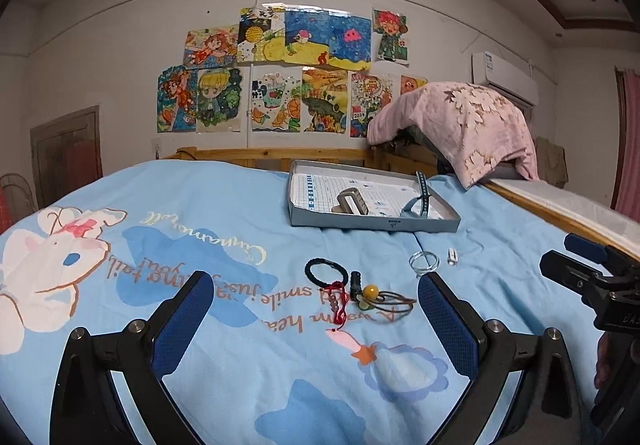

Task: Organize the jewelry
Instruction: 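Withdraw both tools from the tray back over the bed cover, then grasp the yellow-bead bracelet with the left tool while the right tool grasps a silver ring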

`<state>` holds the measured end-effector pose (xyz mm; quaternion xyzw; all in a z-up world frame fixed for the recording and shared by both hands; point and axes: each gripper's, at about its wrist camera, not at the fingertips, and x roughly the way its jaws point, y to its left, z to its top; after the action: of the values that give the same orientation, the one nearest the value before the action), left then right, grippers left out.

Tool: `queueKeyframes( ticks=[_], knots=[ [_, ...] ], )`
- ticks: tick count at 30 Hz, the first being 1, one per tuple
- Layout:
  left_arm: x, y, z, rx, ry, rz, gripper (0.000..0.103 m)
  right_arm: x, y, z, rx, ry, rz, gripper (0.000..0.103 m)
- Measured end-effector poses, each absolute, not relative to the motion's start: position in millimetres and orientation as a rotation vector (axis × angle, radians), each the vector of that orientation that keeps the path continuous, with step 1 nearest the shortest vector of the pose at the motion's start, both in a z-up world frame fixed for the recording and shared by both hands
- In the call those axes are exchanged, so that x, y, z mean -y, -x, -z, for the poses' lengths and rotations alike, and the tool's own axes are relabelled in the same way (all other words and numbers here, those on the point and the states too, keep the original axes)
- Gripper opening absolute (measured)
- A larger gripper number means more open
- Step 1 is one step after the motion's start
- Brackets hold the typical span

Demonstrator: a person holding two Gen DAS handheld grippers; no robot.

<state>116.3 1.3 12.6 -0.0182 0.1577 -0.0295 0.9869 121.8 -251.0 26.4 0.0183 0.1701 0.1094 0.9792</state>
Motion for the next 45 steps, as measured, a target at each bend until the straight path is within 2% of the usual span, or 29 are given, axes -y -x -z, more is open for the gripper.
queueKeyframes(
  ticks=[12,28,36,45],
  knots=[
    [-5.7,-146.5,-11.6,-0.367,0.102,0.076,0.103,246.5,-150.0,-39.7,-0.274,-0.039,-0.2,0.1],
    [16.0,-189.5,-15.1,-0.314,0.105,0.107,0.103,257.2,-186.0,-60.7,-0.15,-0.041,-0.146,0.1],
    [19.6,-214.5,-5.9,-0.372,0.124,0.099,0.103,259.3,-205.8,-45.2,-0.196,-0.047,-0.15,0.1],
    [20.7,-230.2,11.1,-0.467,0.124,0.084,0.103,264.2,-223.8,-13.3,-0.368,-0.045,-0.178,0.1]
  ],
)
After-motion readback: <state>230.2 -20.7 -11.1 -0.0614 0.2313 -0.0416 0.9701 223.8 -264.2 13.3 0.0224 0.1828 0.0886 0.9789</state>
